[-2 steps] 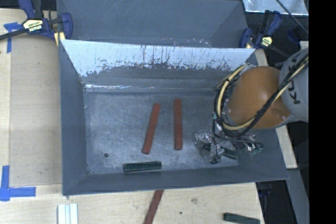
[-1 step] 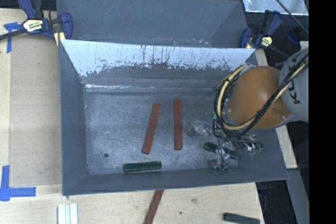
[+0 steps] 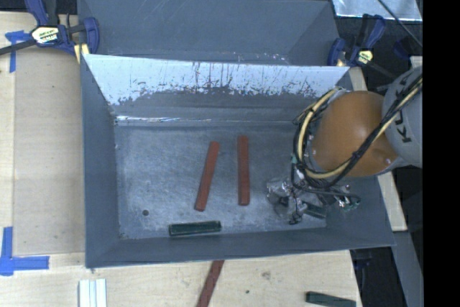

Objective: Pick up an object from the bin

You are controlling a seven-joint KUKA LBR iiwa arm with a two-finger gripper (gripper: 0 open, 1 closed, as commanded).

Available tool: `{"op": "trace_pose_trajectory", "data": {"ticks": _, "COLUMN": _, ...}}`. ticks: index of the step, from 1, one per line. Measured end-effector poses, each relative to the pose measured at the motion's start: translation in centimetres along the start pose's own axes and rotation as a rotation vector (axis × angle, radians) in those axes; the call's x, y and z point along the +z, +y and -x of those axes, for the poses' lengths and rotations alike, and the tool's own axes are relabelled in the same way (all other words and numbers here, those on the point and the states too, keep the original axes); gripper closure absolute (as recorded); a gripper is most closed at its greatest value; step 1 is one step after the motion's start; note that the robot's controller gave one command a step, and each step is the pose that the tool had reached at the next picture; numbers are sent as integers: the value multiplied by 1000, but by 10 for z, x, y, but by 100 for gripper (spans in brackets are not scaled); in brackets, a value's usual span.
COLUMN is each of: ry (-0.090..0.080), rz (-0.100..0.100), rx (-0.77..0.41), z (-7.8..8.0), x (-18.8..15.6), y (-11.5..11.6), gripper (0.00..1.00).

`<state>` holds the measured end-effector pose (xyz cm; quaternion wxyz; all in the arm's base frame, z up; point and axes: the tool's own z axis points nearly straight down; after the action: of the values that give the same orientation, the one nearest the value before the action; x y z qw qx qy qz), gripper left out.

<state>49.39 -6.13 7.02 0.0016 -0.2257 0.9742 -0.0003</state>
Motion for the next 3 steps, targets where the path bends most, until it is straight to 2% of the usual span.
{"op": "trace_pose_trajectory", "data": {"ticks": 1, "ry": -1, "rz": -1, "rx": 0, "z": 0, "x": 0, "y": 0, "gripper": 0}}
{"op": "trace_pose_trajectory", "data": {"ticks": 2, "ry": 0, "rz": 0, "rx": 0, "z": 0, "x": 0, "y": 0, "gripper": 0}}
{"op": "trace_pose_trajectory", "data": {"ticks": 3, "ry": 1, "rz": 0, "rx": 78, "z": -9, "x": -10, "y": -46, "gripper": 0}}
